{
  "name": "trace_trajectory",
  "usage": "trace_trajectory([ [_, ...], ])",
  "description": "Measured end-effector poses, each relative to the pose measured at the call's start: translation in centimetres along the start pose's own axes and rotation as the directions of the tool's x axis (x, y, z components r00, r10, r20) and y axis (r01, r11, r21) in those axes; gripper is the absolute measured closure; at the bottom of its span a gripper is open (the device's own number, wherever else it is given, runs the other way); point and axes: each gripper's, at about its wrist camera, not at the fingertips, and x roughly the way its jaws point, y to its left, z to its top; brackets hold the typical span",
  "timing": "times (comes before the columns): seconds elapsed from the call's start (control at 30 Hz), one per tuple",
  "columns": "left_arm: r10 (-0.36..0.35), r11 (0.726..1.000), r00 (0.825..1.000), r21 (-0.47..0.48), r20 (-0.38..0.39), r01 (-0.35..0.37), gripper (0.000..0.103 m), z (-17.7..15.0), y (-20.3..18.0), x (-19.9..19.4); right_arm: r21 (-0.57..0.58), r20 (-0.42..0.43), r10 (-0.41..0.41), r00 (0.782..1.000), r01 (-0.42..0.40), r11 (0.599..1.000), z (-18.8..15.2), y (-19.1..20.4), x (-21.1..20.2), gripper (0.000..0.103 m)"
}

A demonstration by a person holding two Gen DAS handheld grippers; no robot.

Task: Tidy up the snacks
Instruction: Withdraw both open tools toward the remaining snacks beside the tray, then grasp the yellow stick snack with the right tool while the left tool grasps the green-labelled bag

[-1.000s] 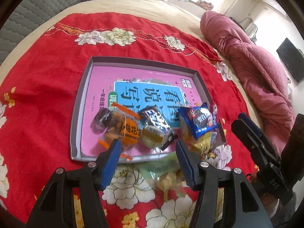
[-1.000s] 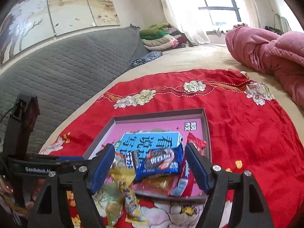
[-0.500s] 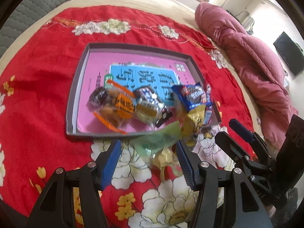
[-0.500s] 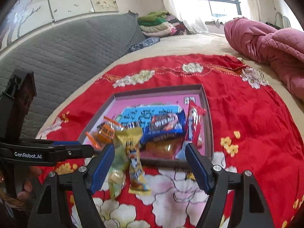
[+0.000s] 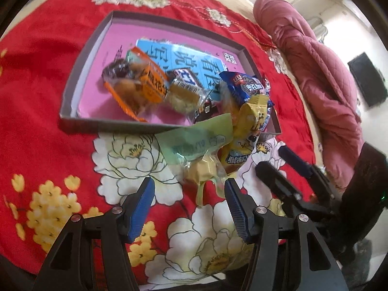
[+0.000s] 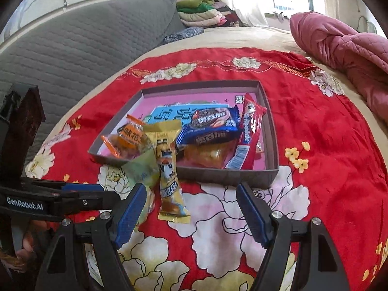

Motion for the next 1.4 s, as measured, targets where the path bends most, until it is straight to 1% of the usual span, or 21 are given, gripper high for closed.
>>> trace_trajectory([
  [0.1,-0.035,0.998,0.999,-0.043,-0.015,0.034,0.041,0.0,0.6,0.5,-0.018,-0.022,-0.001,1.000,0.001,1.000,-0.3,0.3,0.8,0.028],
  [0.17,-0.056,0.996,0.998,-0.066,-0.020,0.054,0.041,0.1,0.9,0.7,-0.028,-0.032,-0.001,0.999,0.000,1.000,-0.4,0.4,1.3,0.033],
  [0.27,-0.078,0.993,0.996,-0.092,-0.032,0.075,0.041,0.2,1.3,1.2,-0.043,-0.039,0.000,0.999,-0.001,0.999,-0.5,0.6,2.1,0.037],
  [0.37,-0.112,0.987,0.993,-0.119,-0.049,0.105,0.041,0.2,1.5,1.9,-0.048,-0.050,0.012,0.999,-0.014,0.999,-0.3,0.7,2.9,0.044],
  [0.4,-0.121,0.986,0.991,-0.126,-0.053,0.114,0.041,0.3,1.6,2.1,-0.050,-0.052,0.015,0.999,-0.018,0.999,-0.3,0.7,3.1,0.047],
  [0.53,-0.147,0.979,0.987,-0.150,-0.065,0.136,0.041,0.5,1.5,2.8,-0.066,-0.083,0.045,0.996,-0.050,0.997,-0.3,1.1,4.2,0.067],
  [0.57,-0.149,0.979,0.987,-0.152,-0.065,0.138,0.041,0.6,1.5,2.9,-0.066,-0.092,0.057,0.994,-0.063,0.996,-0.3,1.2,4.4,0.070],
  [0.6,-0.151,0.978,0.986,-0.155,-0.065,0.140,0.041,0.7,1.5,3.1,-0.065,-0.101,0.071,0.992,-0.078,0.995,-0.3,1.3,4.6,0.078],
  [0.67,-0.157,0.975,0.985,-0.166,-0.066,0.144,0.041,0.9,1.4,3.4,-0.074,-0.107,0.081,0.991,-0.089,0.993,-0.3,1.5,4.7,0.078],
  [0.77,-0.169,0.971,0.983,-0.183,-0.073,0.153,0.041,1.2,1.3,3.9,-0.094,-0.112,0.059,0.992,-0.070,0.993,-0.3,1.6,4.5,0.078],
  [0.87,-0.163,0.970,0.984,-0.194,-0.075,0.146,0.041,1.5,1.0,4.5,-0.053,-0.117,0.055,0.992,-0.061,0.997,-0.4,0.8,3.9,0.078],
  [1.03,-0.148,0.970,0.987,-0.205,-0.062,0.133,0.042,1.7,0.8,5.1,-0.024,-0.088,0.028,0.996,-0.030,0.999,-0.2,-0.6,2.4,0.078],
  [1.1,-0.132,0.972,0.989,-0.202,-0.059,0.118,0.046,1.7,0.7,5.3,-0.007,-0.075,0.038,0.996,-0.038,0.999,0.0,-0.9,2.0,0.078],
  [1.17,-0.097,0.980,0.994,-0.183,-0.060,0.084,0.055,1.7,0.5,5.4,-0.003,-0.067,0.041,0.997,-0.041,0.999,0.2,-1.0,1.8,0.078],
  [1.27,-0.075,0.988,0.996,-0.143,-0.055,0.066,0.058,1.6,0.1,5.3,-0.001,-0.056,0.052,0.997,-0.052,0.999,0.3,-1.0,1.4,0.078],
  [1.4,-0.034,0.997,0.999,-0.070,-0.029,0.032,0.059,1.5,-0.9,4.4,0.008,-0.017,0.078,0.997,-0.077,0.997,0.6,-1.0,0.7,0.078],
])
